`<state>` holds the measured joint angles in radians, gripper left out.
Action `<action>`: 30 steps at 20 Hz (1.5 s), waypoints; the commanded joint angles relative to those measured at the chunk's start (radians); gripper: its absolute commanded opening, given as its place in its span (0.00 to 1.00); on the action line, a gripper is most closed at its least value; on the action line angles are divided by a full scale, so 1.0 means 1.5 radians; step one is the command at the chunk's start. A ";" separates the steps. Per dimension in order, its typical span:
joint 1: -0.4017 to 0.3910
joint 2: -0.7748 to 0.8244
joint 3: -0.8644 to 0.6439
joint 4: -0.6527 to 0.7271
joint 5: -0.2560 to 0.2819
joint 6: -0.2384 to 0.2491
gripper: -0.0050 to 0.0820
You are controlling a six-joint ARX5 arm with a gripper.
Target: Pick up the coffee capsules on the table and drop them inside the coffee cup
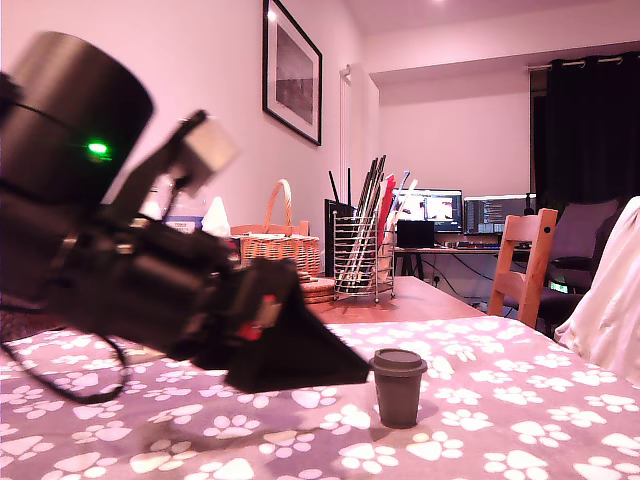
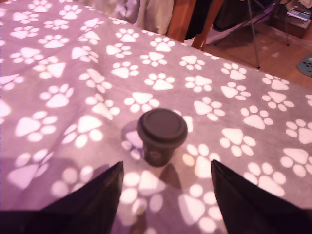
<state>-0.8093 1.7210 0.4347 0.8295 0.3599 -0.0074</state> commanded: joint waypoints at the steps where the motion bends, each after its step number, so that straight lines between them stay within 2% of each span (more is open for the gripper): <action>1: -0.004 0.015 0.009 0.000 0.008 0.006 0.65; 16: -0.022 0.111 0.139 -0.097 0.016 0.011 0.65; 19: -0.024 0.114 0.148 -0.116 0.003 0.020 0.65; 23: -0.025 0.114 0.148 -0.134 -0.021 0.029 0.54; 27: -0.025 0.114 0.148 -0.134 -0.024 0.028 0.35; 30: -0.025 0.114 0.148 -0.133 -0.023 0.028 0.32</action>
<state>-0.8421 1.8763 0.6533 0.6273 0.3233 0.0296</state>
